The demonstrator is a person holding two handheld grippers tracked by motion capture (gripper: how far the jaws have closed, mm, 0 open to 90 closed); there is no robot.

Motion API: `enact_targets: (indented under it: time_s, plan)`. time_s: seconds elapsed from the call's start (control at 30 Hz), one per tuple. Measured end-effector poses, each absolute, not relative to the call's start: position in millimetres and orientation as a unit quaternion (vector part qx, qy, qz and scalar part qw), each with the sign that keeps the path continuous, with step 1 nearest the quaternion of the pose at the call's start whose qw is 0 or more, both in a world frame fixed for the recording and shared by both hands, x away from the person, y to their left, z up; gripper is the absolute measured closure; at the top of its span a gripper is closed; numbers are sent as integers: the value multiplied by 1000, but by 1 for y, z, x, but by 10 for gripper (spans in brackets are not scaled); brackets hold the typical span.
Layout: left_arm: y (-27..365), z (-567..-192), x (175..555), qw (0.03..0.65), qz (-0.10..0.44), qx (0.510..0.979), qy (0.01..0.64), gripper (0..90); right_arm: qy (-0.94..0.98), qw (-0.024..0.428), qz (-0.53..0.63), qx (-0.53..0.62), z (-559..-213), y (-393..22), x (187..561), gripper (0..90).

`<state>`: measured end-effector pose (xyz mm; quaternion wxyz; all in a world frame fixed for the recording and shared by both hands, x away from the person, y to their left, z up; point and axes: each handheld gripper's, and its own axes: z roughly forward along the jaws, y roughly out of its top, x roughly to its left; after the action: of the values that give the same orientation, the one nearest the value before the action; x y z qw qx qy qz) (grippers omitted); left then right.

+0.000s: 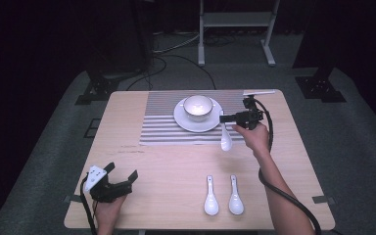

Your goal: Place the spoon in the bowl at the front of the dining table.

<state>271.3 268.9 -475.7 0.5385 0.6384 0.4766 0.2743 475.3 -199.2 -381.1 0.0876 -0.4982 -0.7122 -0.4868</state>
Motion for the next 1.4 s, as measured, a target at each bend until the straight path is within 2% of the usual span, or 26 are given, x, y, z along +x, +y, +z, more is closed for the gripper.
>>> enact_targets:
  time_s: [0.3,0.67,1.0,1.4]
  plan:
    - [272,-476,271,546,273,631,479,0,-696,97,-502,-504,-374,-175,501,853]
    - [272,-476,271,547,274,628,481,0,-661,96,-522,-530,-373,-166,533,853]
    - [272,-476,271,547,274,628,481,0,-609,80,-548,-568,-376,-154,558,855]
    - [274,-476,271,551,271,622,485,0,-542,54,-580,-606,-389,-146,569,857]
